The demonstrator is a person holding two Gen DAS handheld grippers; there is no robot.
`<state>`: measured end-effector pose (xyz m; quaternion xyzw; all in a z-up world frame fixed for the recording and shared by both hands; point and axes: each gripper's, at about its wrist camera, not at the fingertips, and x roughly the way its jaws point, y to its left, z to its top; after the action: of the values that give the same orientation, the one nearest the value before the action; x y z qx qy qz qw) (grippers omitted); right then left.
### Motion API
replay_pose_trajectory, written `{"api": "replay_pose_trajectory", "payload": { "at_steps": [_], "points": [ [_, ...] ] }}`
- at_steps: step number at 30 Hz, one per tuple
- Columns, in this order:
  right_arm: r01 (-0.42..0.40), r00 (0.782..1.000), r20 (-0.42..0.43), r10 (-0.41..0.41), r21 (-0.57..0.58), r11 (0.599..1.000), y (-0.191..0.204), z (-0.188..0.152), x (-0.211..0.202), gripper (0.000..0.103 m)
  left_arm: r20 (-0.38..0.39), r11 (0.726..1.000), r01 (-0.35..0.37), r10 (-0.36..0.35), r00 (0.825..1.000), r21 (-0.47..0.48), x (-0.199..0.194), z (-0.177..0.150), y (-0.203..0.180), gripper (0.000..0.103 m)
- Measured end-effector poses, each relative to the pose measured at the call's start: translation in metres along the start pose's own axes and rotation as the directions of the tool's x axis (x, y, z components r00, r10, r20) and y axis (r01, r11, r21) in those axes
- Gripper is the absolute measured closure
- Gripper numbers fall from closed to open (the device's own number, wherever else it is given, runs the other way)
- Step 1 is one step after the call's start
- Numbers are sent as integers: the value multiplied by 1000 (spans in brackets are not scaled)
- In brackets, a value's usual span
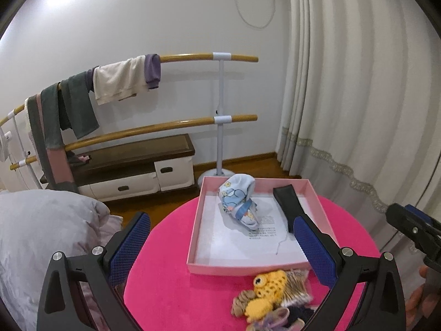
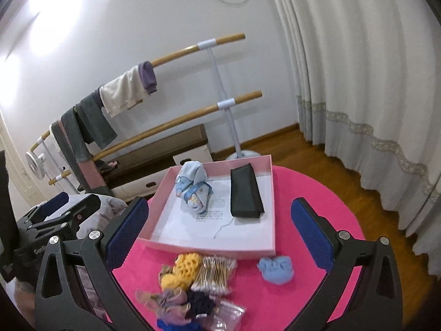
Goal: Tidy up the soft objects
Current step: 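Lift both tools away from the box back over the table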
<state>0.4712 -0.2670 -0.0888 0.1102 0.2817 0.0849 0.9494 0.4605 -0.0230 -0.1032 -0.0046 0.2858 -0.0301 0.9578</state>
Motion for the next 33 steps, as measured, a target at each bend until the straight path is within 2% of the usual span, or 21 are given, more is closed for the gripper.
{"api": "replay_pose_trajectory", "payload": {
  "at_steps": [9,18,33],
  "points": [
    [45,994,101,-40,-45,998,16,-17,-62,0,35,1000,-13,14,999,-25,-82,-34,6,0],
    [59,988,145,-50,-59,997,25,-42,-98,0,65,999,-27,30,997,-39,-143,-64,3,0],
    [83,984,164,-67,-95,992,42,-67,-119,0,79,996,-69,74,994,-62,-184,-82,-1,0]
  ]
}}
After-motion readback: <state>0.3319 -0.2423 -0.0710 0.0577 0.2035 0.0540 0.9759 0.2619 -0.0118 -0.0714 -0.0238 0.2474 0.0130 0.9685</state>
